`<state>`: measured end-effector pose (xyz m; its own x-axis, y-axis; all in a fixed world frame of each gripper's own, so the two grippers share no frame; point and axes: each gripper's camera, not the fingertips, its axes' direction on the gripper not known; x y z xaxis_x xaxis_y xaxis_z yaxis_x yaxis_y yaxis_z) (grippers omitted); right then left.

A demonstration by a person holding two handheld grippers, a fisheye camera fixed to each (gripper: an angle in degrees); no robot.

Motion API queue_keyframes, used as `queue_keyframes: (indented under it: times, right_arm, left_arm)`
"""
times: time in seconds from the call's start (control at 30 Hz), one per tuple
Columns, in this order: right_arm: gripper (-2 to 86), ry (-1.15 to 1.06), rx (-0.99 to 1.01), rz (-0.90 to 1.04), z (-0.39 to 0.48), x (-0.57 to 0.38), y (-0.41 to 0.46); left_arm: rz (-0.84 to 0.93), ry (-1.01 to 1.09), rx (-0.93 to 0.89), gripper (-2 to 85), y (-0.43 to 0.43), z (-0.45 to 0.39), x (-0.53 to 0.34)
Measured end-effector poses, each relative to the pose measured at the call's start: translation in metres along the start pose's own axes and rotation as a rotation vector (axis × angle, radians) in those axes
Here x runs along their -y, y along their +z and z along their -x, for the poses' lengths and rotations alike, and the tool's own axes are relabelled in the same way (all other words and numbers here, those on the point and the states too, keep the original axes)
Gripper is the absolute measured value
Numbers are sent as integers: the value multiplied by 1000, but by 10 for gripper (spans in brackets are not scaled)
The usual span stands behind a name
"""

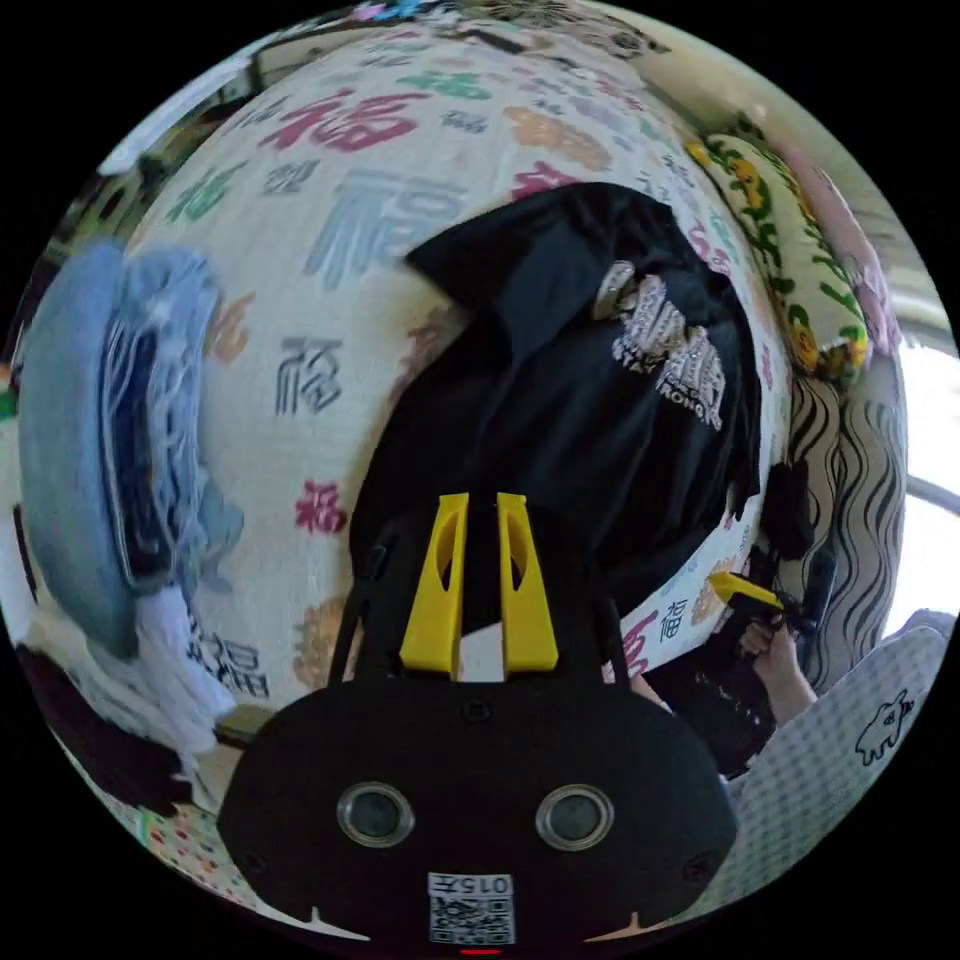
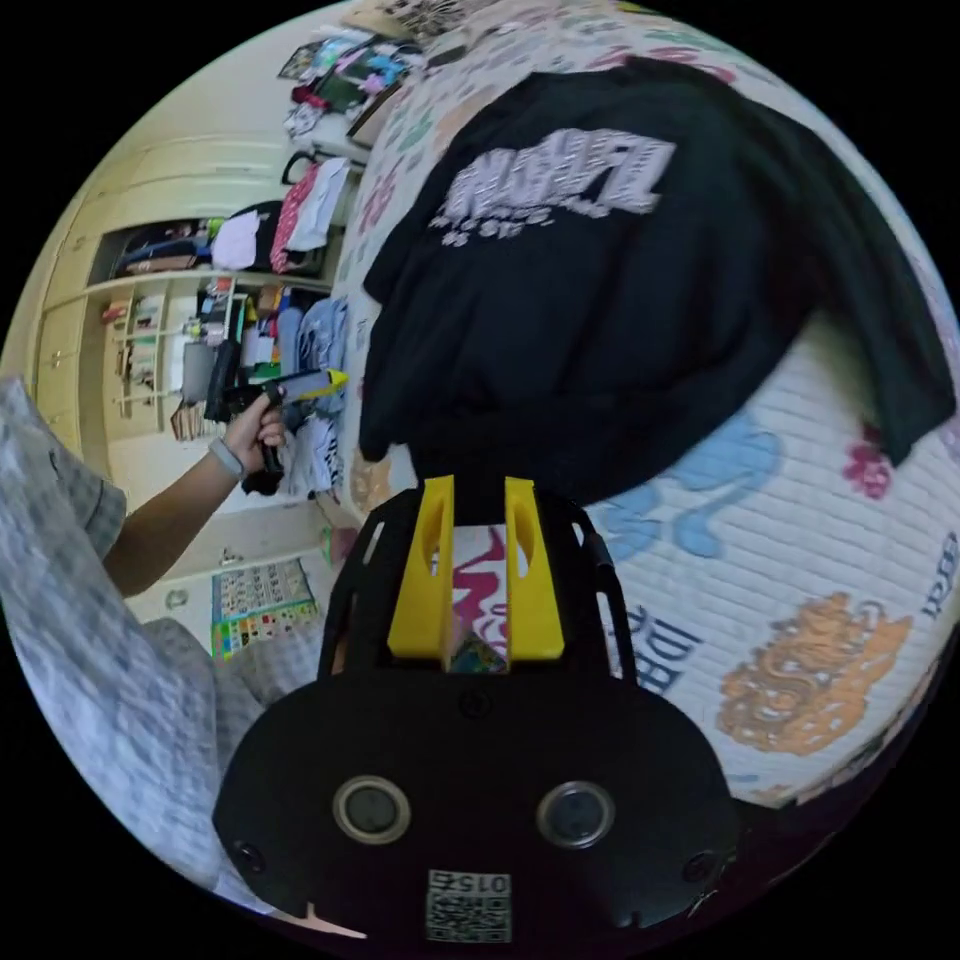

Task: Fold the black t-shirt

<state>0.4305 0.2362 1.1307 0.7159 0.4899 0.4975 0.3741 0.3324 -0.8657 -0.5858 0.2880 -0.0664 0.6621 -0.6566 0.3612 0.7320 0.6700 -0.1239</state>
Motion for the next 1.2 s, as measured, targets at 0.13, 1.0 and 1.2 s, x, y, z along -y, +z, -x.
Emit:
queue_keyframes:
  times: [0.13, 1.0, 1.2]
  right_arm:
    - [115, -55, -142, -21, 54, 16, 66]
    - [-4, 366, -219, -53, -38, -294, 14]
    - [-4, 420, -217, -43, -73, -337, 42]
  left_arm:
    - [-3, -162, 15, 65, -6, 83, -67]
    - [65, 118, -353, -8, -78, 249, -204]
    - [86, 1, -406, -3, -68, 264, -254]
